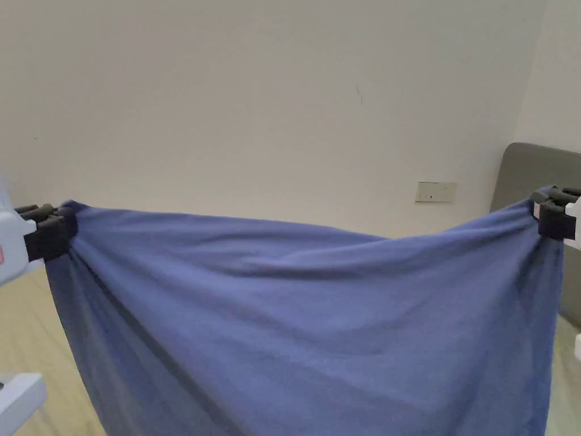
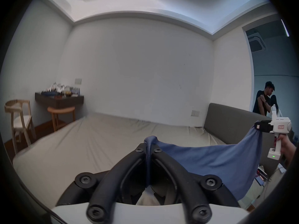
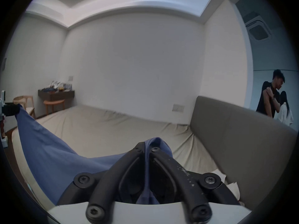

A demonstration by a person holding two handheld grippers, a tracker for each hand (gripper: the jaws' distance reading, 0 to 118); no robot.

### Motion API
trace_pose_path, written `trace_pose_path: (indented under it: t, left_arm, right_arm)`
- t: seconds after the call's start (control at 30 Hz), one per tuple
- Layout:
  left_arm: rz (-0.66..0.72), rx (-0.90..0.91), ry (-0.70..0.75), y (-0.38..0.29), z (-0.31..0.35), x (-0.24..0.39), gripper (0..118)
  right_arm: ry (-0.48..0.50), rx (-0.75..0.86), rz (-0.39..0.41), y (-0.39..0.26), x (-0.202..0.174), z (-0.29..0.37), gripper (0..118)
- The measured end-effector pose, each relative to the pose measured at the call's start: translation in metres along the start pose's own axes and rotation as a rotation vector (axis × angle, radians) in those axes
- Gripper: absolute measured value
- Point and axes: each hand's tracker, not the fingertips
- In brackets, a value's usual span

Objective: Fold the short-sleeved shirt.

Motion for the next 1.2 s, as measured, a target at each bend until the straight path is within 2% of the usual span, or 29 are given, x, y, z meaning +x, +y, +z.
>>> trace_pose_path:
  t: [0.17,0.27,0.33,0.4,0.47,0.63,0.77,0.8,0.87,1.0,1.1,1.2]
  left_arm:
    - [-0.040,0.055,0.053,0.068,-0.068,0.000,3]
    - [-0.043,0.094,0.089,0.099,-0.105,-0.001,3]
    - [-0.051,0.102,0.090,0.118,-0.128,0.000,3]
    - [-0.055,0.123,0.116,0.134,-0.149,0.003,3]
    - [-0.071,0.150,0.152,0.142,-0.166,0.008,3]
    - [-0.136,0.184,0.176,0.122,-0.192,0.020,3]
    - [-0.170,0.166,0.176,0.084,-0.213,0.021,3]
    - [-0.146,0.133,0.171,0.073,-0.217,0.020,3]
    - [-0.064,0.093,0.155,0.053,-0.219,0.016,3]
    - [-0.076,0.057,0.165,0.008,-0.216,0.008,3]
    - [-0.077,-0.011,0.142,-0.029,-0.197,0.004,3]
    - [-0.005,-0.070,0.106,-0.064,-0.161,-0.004,3]
  right_arm:
    - [-0.012,0.118,-0.078,0.065,0.001,-0.048,7]
    - [-0.014,0.142,-0.054,0.098,-0.002,-0.085,7]
    - [-0.049,0.156,-0.026,0.115,-0.008,-0.107,7]
    - [-0.062,0.194,-0.049,0.127,-0.012,-0.125,7]
    - [-0.059,0.241,-0.080,0.136,-0.016,-0.140,7]
    - [-0.039,0.269,-0.059,0.139,-0.020,-0.172,7]
    - [-0.020,0.281,-0.024,0.112,-0.022,-0.184,7]
    - [-0.010,0.277,-0.031,0.100,-0.021,-0.187,7]
    - [0.048,0.238,-0.098,0.075,-0.021,-0.190,7]
    - [0.065,0.203,-0.093,0.019,-0.025,-0.181,7]
    - [0.108,0.128,-0.103,-0.023,-0.027,-0.164,7]
    - [0.131,0.066,-0.089,-0.058,-0.029,-0.132,7]
